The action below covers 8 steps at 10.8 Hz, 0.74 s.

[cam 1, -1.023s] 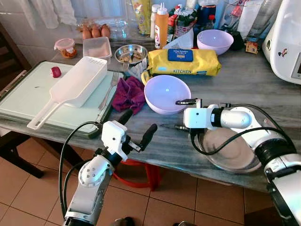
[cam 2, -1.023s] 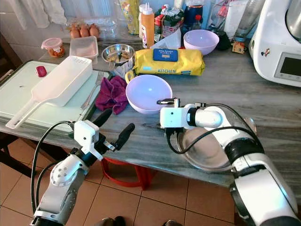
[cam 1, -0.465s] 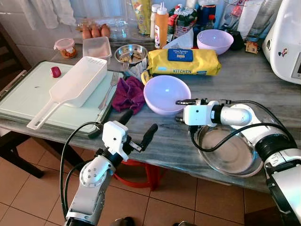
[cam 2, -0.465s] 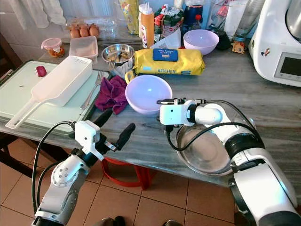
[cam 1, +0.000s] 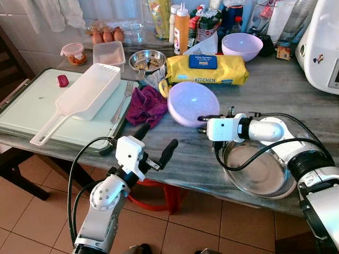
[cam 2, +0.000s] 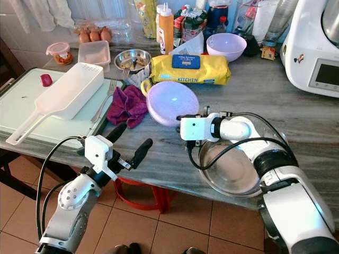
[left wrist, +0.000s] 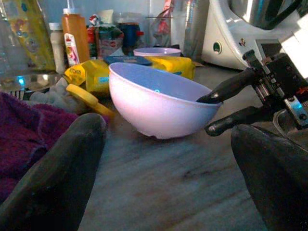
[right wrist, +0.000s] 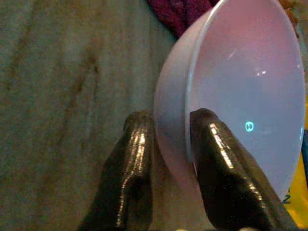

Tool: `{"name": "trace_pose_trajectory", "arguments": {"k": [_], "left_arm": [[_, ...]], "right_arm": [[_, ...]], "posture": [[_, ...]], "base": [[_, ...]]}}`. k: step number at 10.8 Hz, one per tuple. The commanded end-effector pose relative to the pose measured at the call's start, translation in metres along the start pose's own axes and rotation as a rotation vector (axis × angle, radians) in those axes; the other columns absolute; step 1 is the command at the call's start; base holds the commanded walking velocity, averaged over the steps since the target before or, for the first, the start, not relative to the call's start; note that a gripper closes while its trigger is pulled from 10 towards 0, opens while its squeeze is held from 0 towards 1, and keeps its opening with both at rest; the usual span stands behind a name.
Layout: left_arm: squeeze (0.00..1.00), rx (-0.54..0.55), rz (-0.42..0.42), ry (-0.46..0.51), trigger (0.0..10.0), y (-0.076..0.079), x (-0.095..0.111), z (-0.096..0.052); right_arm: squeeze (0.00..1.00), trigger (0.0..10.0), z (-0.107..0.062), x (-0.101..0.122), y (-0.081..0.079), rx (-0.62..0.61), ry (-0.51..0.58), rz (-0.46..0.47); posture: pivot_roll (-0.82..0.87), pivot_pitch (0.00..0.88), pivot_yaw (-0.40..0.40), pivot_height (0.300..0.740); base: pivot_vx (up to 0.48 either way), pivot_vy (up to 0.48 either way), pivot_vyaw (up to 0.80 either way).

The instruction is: Setting the table

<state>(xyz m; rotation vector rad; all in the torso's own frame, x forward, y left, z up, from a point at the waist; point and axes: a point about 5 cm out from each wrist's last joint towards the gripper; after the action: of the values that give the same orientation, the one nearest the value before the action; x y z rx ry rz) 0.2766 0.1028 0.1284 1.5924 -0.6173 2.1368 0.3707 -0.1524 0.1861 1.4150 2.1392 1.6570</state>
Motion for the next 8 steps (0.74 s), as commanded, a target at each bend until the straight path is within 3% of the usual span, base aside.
{"name": "trace_pose_trajectory", "arguments": {"k": [1,8], "left_arm": [[0.00,0.000,0.008,-0.012,10.0,0.000,-0.002,0.000],[0.00,0.002,0.009,-0.008,10.0,0.001,-0.002,0.003]], "right_arm": [[0.00,0.0,-0.001,0.007,0.009,-0.018,0.033,-0.024],[0.00,0.0,-0.004,0.017,0.018,-0.024,0.091,-0.055]], "posture": [[-0.11,0.153,0.040,0.740],[-0.12,0.145,0.043,0.740]], "base": [[0.000,0.000,0.00],[0.000,0.000,0.00]]}}
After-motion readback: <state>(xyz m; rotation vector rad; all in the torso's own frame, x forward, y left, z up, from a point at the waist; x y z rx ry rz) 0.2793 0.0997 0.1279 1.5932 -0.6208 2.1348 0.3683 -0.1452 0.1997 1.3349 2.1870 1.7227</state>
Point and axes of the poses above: a point about 5 cm out from each wrist's last joint towards the gripper, its own z axis pointing out of the wrist towards the gripper, its own x axis along the axis of the wrist's last joint, y = z × x, and after that the axes turned 2 degrees about z, right-handed
